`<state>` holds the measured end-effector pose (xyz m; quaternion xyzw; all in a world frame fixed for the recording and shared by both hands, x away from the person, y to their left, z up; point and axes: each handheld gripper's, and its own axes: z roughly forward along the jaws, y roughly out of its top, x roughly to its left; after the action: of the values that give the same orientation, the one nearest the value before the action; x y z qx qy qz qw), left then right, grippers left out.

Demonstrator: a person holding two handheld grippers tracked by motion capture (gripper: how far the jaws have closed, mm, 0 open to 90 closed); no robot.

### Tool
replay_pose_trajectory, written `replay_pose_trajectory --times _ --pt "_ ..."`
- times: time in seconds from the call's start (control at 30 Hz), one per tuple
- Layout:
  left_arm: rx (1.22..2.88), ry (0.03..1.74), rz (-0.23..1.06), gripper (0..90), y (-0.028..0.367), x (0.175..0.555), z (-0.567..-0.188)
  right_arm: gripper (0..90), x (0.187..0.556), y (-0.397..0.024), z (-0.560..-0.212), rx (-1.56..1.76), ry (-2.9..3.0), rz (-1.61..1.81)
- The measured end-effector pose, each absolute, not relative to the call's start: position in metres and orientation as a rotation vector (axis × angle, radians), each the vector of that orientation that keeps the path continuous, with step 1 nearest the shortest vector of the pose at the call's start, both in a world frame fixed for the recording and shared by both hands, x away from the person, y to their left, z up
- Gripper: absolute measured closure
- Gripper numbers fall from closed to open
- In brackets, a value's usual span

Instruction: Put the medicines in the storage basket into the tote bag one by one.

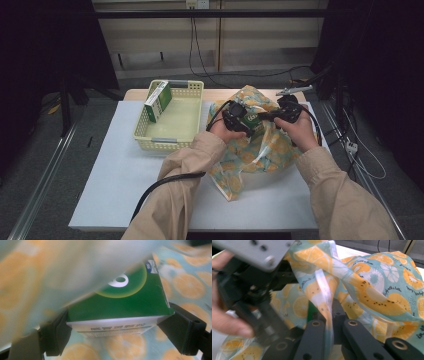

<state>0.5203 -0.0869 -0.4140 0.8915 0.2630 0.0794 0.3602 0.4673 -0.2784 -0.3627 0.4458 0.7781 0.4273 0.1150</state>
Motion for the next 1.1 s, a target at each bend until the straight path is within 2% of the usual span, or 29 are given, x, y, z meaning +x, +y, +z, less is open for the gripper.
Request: replay_pose_trajectory --times 0.2,0.43,0.57,0.87,1.1 --pt "2.247 0.721 0.212 15.4 -0.088 0.529 -0.418 90.0 0.469 -0.278 -0.365 1.320 2.282 1.232" --pt "2.239 0.725 0.138 9.0 -0.080 0.521 -0.411 90.0 0.469 -0.277 -0.366 1.316 2.290 1.233" --pt "2.245 0.704 0.127 9.0 -0.070 0.511 -0.404 90.0 0.469 -0.276 -0.366 1.313 2.294 1.233" --pt "2.254 0.647 0.082 11.3 -0.027 0.490 -0.385 90.0 0.469 -0.270 -0.370 1.313 2.304 1.221" --pt "2.250 0.646 0.133 11.5 0.015 0.483 -0.366 90.0 0.469 -0.268 -0.371 1.313 2.305 1.206"
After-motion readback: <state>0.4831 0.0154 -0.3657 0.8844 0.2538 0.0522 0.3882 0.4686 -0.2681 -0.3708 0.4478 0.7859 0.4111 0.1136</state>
